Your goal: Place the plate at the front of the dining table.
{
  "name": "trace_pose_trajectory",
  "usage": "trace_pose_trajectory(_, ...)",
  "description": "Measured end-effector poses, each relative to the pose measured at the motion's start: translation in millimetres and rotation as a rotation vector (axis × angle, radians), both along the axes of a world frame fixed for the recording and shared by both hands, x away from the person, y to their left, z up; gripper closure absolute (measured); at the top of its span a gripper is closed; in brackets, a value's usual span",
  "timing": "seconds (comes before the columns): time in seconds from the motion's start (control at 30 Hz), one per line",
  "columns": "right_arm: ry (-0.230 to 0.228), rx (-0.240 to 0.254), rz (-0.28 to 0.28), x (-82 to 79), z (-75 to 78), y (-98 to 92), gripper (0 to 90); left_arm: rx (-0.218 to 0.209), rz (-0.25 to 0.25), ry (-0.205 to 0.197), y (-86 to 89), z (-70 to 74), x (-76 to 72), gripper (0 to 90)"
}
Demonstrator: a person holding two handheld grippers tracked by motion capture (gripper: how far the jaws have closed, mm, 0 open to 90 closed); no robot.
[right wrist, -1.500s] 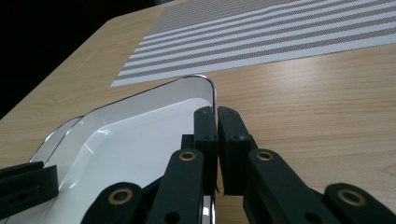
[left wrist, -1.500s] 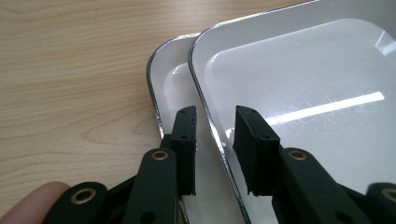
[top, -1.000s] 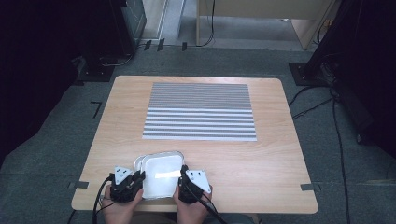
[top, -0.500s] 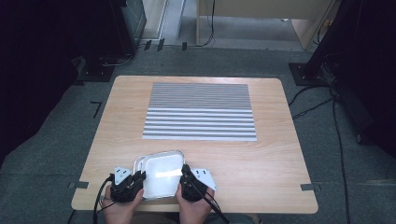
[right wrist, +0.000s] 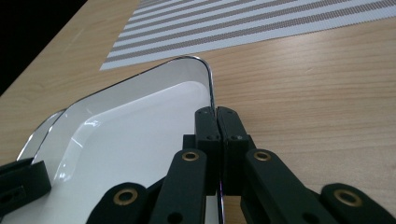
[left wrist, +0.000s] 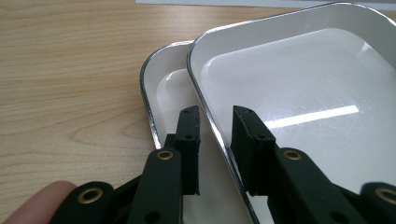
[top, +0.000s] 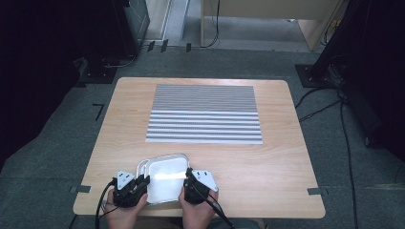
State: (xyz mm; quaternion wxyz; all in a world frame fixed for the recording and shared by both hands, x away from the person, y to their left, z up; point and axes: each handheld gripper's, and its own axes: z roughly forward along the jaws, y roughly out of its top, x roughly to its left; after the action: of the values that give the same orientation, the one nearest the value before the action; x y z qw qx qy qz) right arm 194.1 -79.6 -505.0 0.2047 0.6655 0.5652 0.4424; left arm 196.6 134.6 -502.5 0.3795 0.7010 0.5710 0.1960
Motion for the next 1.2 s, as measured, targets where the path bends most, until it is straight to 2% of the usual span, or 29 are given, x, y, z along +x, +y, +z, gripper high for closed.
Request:
trace_pose_trajectory(0.1, -0.011, 0.049, -0.025, -1.3, -3.3, -5.6, 89.7, -0.018, -0.009, -0.004, -0.2, 2.8, -1.0, 68.5)
trace_pose_trajectory(0.13, -0.016, 0.060, -0.031, -2.2, -4.4, -7.1, 89.7, -0.025, -0.013, -0.002, -0.4, 3.2, -1.1, 68.1)
trace_pose_trajectory(0.17, -0.027, 0.068, -0.037, -3.8, -5.3, -8.6, 89.7, -0.051, -0.017, 0.009, -0.2, 2.9, -0.7, 68.0)
trace_pose_trajectory(0.2, -0.027, 0.068, -0.037, -3.8, -5.3, -8.6, 89.7, -0.051, -0.017, 0.009, -0.2, 2.9, -0.7, 68.1)
trace_pose_trajectory(0.3, -0.039, 0.075, -0.046, -5.9, -5.4, -10.0, 89.6, -0.122, -0.018, 0.034, 2.2, 2.4, 0.6, 68.8)
trace_pose_trajectory(0.37, -0.034, 0.116, -0.051, -6.6, -6.6, -12.9, 89.5, -0.180, -0.011, 0.046, 6.8, 3.3, 1.3, 70.7)
trace_pose_trajectory(0.53, -0.048, 0.113, -0.042, -9.6, -6.0, -10.7, 89.4, -0.176, -0.001, 0.033, 5.4, 3.5, -0.7, 81.4)
trace_pose_trajectory(0.73, -0.080, 0.087, -0.040, -13.0, -3.5, -7.9, 89.5, -0.200, 0.044, 0.008, 5.6, 4.7, -1.9, 85.0)
trace_pose_trajectory(0.83, -0.093, 0.066, -0.037, -13.2, -1.6, -4.1, 89.4, -0.192, 0.067, 0.015, 5.4, 5.7, 2.6, 86.7)
trace_pose_trajectory(0.97, -0.073, 0.060, -0.025, -5.6, 1.9, -4.5, 89.3, -0.199, 0.087, 0.018, 2.9, 6.2, 8.2, 87.5)
trace_pose_trajectory(1.2, -0.052, 0.064, -0.006, 6.4, 3.3, -15.8, 89.5, -0.173, 0.090, 0.010, -9.7, 15.7, 20.9, 88.8)
